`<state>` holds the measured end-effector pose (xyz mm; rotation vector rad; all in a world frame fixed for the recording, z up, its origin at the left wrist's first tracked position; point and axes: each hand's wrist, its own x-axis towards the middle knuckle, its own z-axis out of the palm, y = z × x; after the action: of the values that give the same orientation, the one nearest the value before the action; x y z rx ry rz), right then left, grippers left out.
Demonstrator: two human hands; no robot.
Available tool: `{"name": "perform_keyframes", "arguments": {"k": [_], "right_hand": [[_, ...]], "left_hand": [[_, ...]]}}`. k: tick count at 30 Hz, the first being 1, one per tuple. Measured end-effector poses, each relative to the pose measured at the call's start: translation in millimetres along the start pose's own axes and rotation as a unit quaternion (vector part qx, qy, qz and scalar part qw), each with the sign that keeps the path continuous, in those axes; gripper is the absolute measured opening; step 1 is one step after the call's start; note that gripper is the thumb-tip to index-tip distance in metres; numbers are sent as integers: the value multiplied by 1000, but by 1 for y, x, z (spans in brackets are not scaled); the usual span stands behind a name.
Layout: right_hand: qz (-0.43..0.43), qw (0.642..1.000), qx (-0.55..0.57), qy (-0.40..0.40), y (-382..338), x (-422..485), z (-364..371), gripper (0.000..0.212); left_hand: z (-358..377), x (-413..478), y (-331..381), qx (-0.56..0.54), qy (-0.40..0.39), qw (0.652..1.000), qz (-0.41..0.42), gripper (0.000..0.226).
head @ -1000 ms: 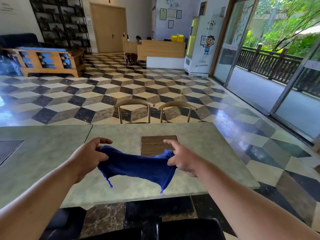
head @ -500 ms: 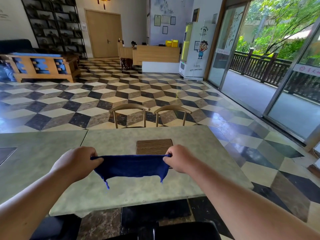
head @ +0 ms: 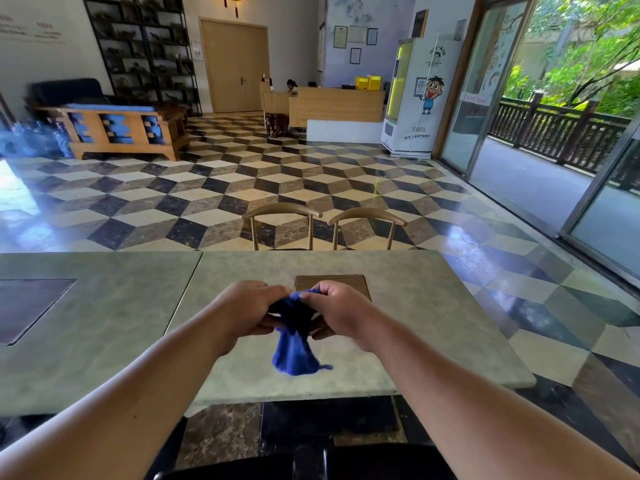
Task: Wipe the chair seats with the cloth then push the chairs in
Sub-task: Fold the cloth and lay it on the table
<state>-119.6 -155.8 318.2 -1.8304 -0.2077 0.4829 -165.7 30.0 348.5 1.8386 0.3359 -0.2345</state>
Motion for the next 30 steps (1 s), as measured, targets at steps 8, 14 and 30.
{"name": "perform_keyframes", "arguments": {"k": [8, 14, 30], "right_hand": [[-37, 999, -2, -29, -2, 5, 5, 54], [-117, 991, -70, -8, -10, 7, 7, 18], [-83, 964, -252, 18, 19, 20, 3, 11]], "left_hand": [[-9, -10, 0, 13, -126, 991, 46, 45], [-33, -4, -24, 290, 115, 936, 164, 47], [-64, 11, -55, 290, 30, 951, 103, 13]]}}
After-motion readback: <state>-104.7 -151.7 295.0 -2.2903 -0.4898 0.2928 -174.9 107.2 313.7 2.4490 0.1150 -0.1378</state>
